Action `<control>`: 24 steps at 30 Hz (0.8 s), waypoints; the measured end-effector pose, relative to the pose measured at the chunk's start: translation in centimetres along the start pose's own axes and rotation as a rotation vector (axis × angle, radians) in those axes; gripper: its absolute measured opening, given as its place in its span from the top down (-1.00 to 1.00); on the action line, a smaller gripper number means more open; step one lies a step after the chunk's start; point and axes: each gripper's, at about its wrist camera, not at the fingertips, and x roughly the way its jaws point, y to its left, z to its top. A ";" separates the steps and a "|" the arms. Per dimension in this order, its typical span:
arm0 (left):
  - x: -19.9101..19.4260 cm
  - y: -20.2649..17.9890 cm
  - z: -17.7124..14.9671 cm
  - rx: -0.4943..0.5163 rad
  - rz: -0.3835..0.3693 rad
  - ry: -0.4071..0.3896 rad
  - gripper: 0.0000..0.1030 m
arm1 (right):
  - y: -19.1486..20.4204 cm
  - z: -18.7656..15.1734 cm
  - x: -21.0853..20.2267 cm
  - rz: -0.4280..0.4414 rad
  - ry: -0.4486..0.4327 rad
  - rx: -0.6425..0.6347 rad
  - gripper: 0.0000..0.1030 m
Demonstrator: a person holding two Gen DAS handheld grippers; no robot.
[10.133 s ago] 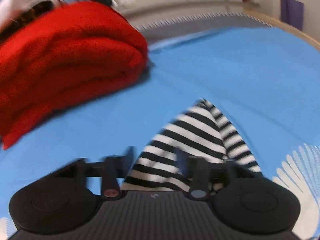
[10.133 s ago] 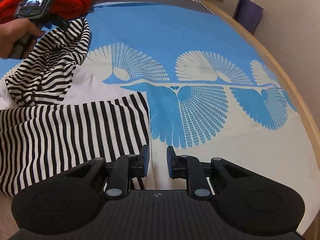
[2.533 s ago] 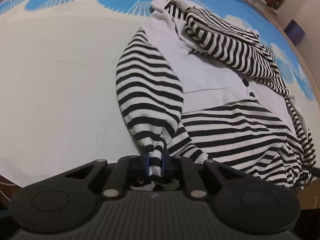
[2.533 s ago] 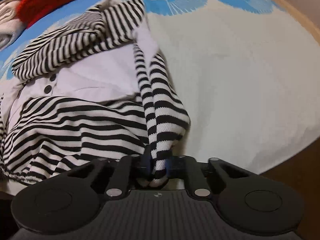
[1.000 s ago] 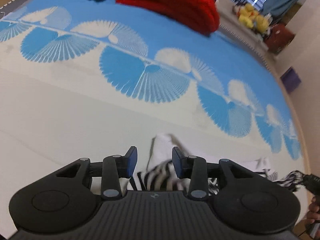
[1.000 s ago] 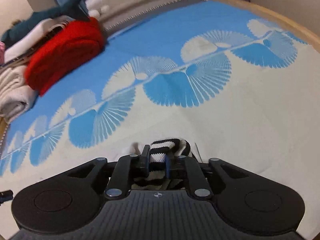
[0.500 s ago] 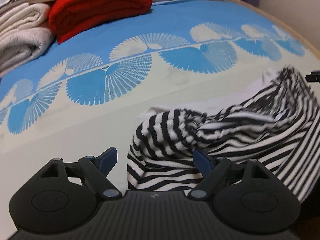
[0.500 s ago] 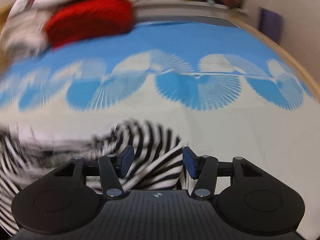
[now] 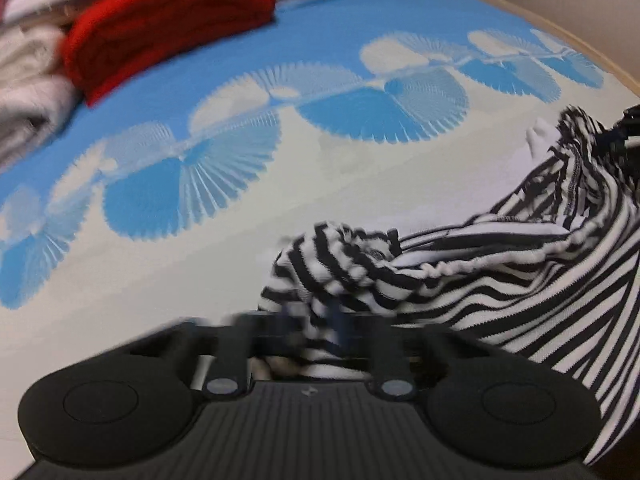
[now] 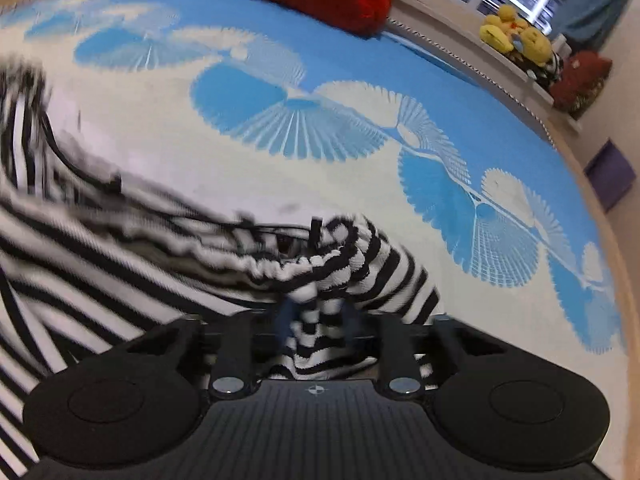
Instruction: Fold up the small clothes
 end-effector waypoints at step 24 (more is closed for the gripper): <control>3.4 8.7 1.7 -0.617 -0.028 0.056 0.12 | -2.6 6.3 7.9 -0.063 0.066 0.382 0.50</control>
